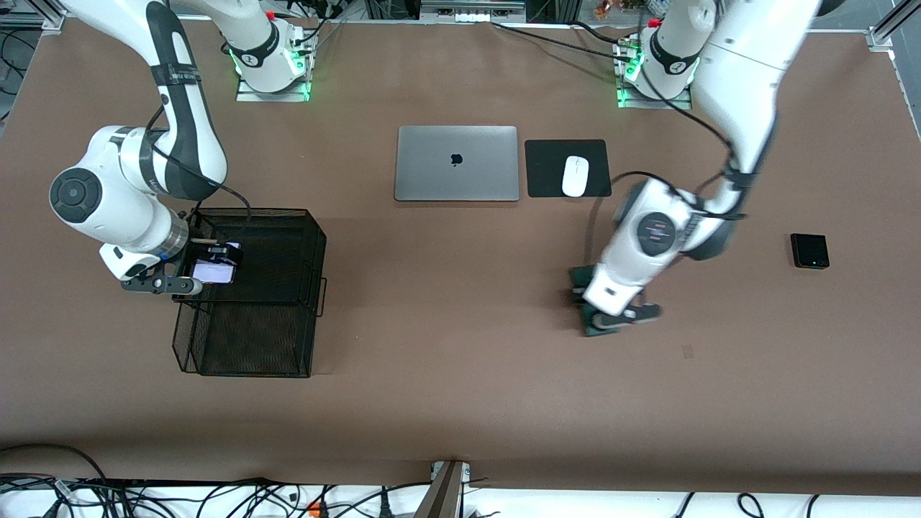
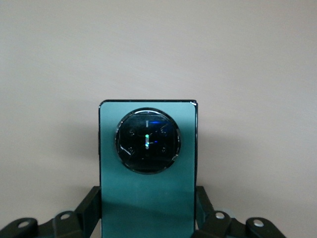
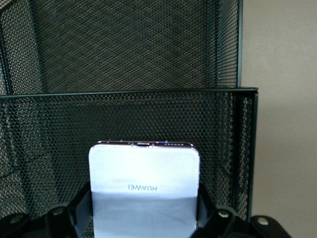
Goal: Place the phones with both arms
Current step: 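Lower the white phone into the holder while the left gripper carries the green phone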
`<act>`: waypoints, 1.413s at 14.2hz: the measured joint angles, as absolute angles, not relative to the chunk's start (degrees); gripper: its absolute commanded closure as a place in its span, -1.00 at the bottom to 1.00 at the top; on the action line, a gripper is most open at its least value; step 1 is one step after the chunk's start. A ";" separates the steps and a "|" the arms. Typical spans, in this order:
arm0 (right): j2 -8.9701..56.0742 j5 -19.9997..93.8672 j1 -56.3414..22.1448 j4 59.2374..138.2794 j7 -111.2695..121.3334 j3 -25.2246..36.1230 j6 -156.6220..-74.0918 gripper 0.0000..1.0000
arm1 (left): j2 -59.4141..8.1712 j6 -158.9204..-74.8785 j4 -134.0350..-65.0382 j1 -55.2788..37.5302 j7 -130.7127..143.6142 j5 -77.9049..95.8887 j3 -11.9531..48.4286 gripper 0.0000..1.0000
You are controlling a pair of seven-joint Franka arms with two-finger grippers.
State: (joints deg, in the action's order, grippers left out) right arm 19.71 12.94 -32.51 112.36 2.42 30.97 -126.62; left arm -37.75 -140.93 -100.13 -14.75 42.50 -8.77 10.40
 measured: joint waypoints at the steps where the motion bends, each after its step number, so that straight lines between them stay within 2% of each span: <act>1: 19.71 12.97 -32.50 112.37 2.42 30.97 -126.62 0.61 | -38.80 -140.21 -97.82 -17.64 45.44 -8.77 10.40 1.00; 2: 19.71 12.98 -32.49 112.38 2.42 30.97 -126.62 0.39 | -40.00 -139.94 -95.65 -20.38 48.08 -8.77 10.38 1.00; 3: 19.72 12.99 -32.49 112.39 2.42 30.97 -126.62 0.01 | -41.37 -139.83 -93.47 -23.11 50.35 -8.77 10.33 1.00; 5: 19.72 13.00 -32.50 112.40 2.42 30.97 -126.62 -0.53 | -44.56 -139.47 -88.75 -28.84 53.63 -8.77 9.85 1.00; 6: 19.72 13.01 -32.50 112.40 2.42 30.97 -126.62 -0.97 | -46.16 -138.75 -86.30 -31.62 54.63 -8.77 9.19 1.00; 10: 19.70 13.17 -32.53 112.26 2.42 30.95 -126.77 -0.99 | -50.91 -134.92 -77.68 -40.78 55.86 -8.77 4.89 1.00; 14: 19.67 13.20 -32.68 110.97 2.43 30.79 -126.93 -0.99 | -55.25 -134.68 -73.86 -47.00 56.92 -8.77 0.53 1.00; 15: 19.65 13.21 -32.83 109.90 2.43 30.70 -126.96 -0.99 | -55.85 -134.68 -73.44 -47.55 57.09 -8.78 0.17 0.72; 16: 19.62 13.21 -33.05 108.66 2.43 30.64 -126.93 -0.99 | -55.95 -134.55 -73.15 -47.68 57.10 -8.78 -0.02 -0.18; 17: 19.62 13.20 -33.19 107.33 2.43 30.52 -126.65 -0.99 | -56.04 -134.54 -73.04 -47.67 57.10 -8.77 -0.08 -0.99; 20: 19.83 13.20 -33.28 102.55 2.43 30.27 -121.73 -0.99 | -56.13 -134.53 -72.86 -47.64 57.10 -8.77 -0.62 -1.00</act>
